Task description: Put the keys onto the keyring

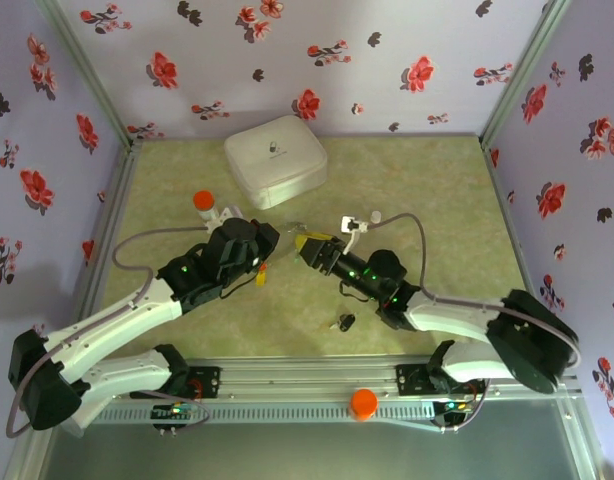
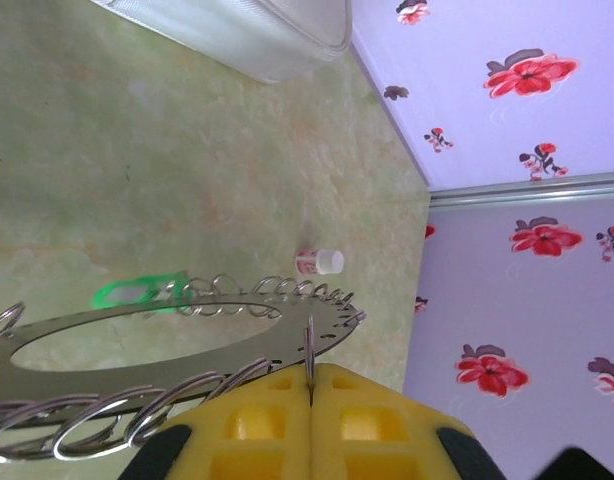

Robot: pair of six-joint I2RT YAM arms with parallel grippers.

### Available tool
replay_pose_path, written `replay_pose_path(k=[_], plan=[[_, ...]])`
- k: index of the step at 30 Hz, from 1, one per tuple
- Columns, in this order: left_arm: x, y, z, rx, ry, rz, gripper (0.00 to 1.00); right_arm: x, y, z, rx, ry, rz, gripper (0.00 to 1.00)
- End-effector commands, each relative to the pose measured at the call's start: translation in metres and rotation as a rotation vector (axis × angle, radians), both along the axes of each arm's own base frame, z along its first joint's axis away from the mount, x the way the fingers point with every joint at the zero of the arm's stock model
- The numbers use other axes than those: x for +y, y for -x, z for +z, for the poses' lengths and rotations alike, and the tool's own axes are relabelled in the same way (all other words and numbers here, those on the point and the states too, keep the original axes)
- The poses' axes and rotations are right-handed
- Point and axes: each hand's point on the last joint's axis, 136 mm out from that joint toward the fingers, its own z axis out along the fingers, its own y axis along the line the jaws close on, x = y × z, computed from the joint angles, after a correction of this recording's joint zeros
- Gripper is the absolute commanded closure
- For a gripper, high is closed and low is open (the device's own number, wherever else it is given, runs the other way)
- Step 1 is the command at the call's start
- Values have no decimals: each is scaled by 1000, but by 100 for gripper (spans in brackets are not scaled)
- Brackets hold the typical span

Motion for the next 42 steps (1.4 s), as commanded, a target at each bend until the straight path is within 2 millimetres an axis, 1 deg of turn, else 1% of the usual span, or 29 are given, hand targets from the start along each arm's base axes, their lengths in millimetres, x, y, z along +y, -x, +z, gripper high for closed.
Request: replay_pose_path(k=[1,3,8,14,20,25,30,34,42], plan=[[2,-5,22,-50,85,52,100,0,3,-13,79,48,22,48],[1,-6,24,-50,95,57,100,4,2,-11,87,57,34,47],[1,-6,28,-55,119,59,100,18,-1,1,93,17,69,47],[1,-7,32,-64,137,66,100,26,-17,17,96,-82,56,48],[1,-7,32,-63,139,67,100,26,-35,10,141,-154,30,48],[1,-7,33,-64,150,69,100,26,-42,7,154,-167,15,48],[1,-7,30,-58,157,74,100,27,-45,12,149,-204,21,49],[0,-7,29,-56,158,71,100,29,-48,13,142,-227,32,54],[1,-6,23,-44,163,77,100,27,-53,7,153,-246,23,72]])
